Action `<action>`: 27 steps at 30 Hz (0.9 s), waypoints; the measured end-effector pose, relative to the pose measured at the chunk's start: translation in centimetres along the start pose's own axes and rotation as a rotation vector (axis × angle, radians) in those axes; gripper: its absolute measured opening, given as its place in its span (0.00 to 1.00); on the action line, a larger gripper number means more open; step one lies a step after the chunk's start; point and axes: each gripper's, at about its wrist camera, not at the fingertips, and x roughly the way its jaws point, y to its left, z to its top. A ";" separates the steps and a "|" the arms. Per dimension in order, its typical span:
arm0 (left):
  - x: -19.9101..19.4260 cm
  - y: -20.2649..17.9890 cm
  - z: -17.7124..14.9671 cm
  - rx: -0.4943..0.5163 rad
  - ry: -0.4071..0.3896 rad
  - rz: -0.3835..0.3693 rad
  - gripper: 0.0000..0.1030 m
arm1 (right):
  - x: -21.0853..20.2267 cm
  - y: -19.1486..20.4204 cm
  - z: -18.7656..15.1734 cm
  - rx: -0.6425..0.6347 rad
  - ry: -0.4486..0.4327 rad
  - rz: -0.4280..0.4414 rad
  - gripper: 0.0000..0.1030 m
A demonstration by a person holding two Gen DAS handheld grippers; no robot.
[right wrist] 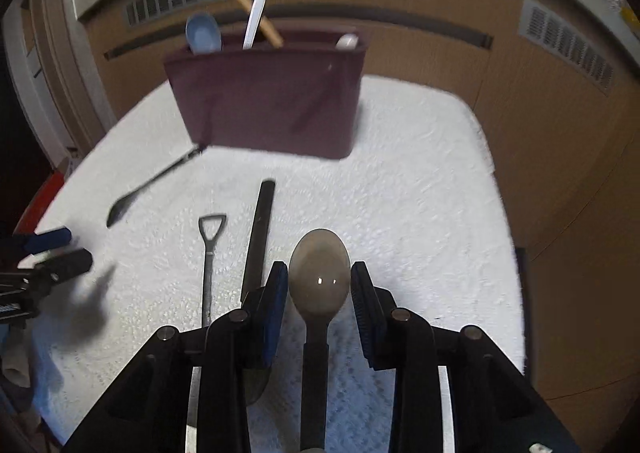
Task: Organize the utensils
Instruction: 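Grasp a dark plastic spoon with the right tool, then grasp the metal spoon with the left tool while the right lifts the dark spoon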
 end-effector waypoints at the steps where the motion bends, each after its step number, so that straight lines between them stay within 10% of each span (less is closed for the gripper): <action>1: 0.0 -0.1 0.1 0.003 -0.004 0.000 0.77 | -0.8 -0.4 -0.1 0.011 -0.023 -0.002 0.29; 11: 0.9 -0.2 2.0 0.071 -0.024 -0.025 0.39 | -2.4 -1.9 -1.6 0.072 -0.093 0.063 0.29; 21: 3.7 -0.3 4.5 0.095 0.011 -0.006 0.36 | -1.2 -2.1 -2.7 0.094 -0.064 0.098 0.29; 27: 6.4 -2.4 7.7 0.288 0.182 0.033 0.21 | -1.1 -1.9 -2.7 0.083 -0.058 0.095 0.29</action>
